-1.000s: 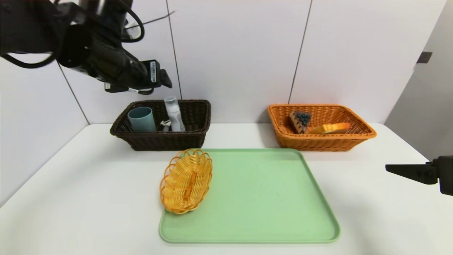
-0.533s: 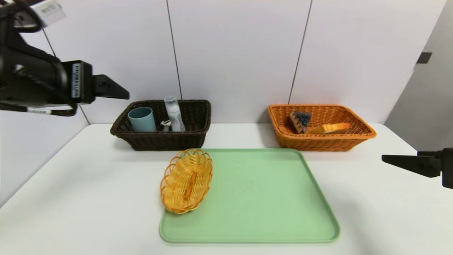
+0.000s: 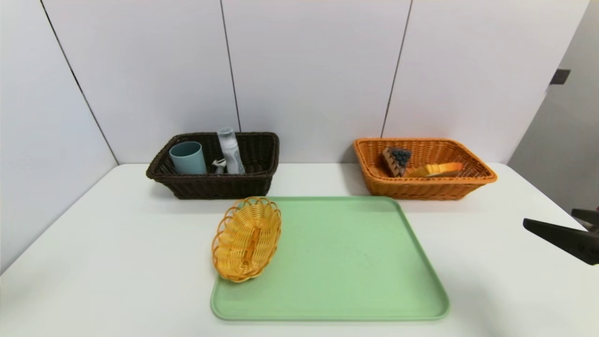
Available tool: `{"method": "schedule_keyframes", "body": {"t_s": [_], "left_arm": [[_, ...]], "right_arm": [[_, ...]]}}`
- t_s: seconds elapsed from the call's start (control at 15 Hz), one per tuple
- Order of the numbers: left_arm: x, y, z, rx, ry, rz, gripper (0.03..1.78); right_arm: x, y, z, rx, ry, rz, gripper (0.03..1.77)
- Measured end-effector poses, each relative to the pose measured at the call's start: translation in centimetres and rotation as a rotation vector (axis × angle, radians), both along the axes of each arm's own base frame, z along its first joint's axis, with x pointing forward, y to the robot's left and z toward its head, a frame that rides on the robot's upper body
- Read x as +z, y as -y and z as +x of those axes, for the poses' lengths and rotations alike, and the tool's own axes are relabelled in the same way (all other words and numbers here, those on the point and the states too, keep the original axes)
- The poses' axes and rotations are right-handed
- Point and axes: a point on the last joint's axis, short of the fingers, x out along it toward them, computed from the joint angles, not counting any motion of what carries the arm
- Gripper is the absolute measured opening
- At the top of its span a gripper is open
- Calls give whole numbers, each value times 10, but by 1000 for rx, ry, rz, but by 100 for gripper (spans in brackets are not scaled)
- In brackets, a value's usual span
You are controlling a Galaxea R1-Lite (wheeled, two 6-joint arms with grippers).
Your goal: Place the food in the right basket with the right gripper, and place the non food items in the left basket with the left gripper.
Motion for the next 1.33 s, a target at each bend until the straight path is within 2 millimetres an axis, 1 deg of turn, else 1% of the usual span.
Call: {"method": "schedule_keyframes", "body": {"t_s": [0.13,0.33,0.4,0.53,0.6,0.67,0.93,1.07,1.2,1.33], "left_arm": [[-23,-4,-35,71,23,10,168],[-62,-4,-82,114,49,44,169],[-74,-3,-95,112,61,68,169],[-96,-1,-112,105,76,118,169],[-107,-1,-117,103,79,135,169],[-113,0,-121,105,92,130,169],[-131,0,-130,33,151,108,169],[-144,0,-136,17,175,126,169],[-163,-1,-141,6,193,158,169],[-176,-2,-137,2,221,180,169]], "right_arm": [[-13,0,-23,6,21,1,170],[-33,0,-56,0,74,3,170],[-40,0,-67,-2,96,2,170],[-58,1,-86,-24,139,-5,170],[-66,1,-94,-42,165,-9,170],[-73,1,-102,-57,197,-13,170],[-100,2,-131,-92,380,-53,170],[-105,3,-137,-118,502,-88,170],[-107,3,-139,-130,595,-105,170],[-111,3,-138,-137,635,-113,170]]}}
